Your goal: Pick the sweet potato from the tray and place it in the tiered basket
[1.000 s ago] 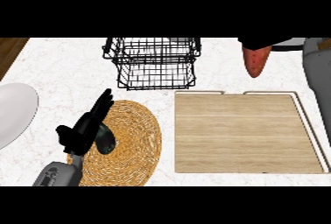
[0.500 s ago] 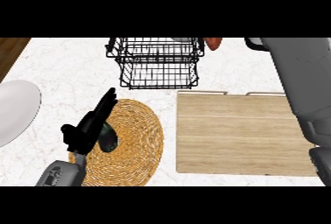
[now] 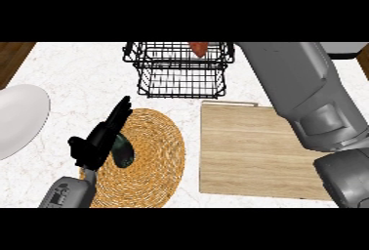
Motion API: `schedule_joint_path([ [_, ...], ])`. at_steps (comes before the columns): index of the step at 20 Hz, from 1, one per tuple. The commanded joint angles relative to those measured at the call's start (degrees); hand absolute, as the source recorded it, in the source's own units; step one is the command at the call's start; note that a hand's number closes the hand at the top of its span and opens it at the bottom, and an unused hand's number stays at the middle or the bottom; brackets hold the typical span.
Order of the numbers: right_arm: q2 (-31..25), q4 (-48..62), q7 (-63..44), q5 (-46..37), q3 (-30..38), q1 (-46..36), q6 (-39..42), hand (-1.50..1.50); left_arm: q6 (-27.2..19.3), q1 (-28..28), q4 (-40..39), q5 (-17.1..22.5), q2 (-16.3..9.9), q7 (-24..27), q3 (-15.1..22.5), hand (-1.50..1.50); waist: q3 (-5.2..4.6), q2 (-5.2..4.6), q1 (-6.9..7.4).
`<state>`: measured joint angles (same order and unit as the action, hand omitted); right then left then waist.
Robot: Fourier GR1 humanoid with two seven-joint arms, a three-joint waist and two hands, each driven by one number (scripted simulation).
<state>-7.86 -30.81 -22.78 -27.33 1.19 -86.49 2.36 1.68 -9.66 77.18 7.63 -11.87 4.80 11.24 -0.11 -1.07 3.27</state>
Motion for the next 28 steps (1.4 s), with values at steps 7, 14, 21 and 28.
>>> schedule_joint_path([
  [7,7.0,12.7,6.8,-0.6,2.5,-3.8,-7.2,1.50,0.1,-1.9,0.1,-0.2,1.3,-1.8,-0.4,0.00,0.01,-0.29,0.35],
  [14,7.8,16.8,6.5,4.5,8.1,-6.3,-6.5,1.50,0.8,1.1,-0.2,-0.8,0.7,0.4,-0.6,0.00,0.00,-0.26,0.82],
  [21,6.9,19.8,-3.1,13.6,16.8,-7.7,-1.8,-1.50,0.0,0.4,-1.0,-2.1,1.8,1.3,-0.1,0.00,0.03,-0.08,0.05],
  [28,7.8,17.5,-0.3,13.7,17.8,-7.3,-16.0,-1.50,2.0,-1.8,-2.3,-0.7,-0.2,-0.1,-2.6,0.00,0.01,0.18,-0.69],
])
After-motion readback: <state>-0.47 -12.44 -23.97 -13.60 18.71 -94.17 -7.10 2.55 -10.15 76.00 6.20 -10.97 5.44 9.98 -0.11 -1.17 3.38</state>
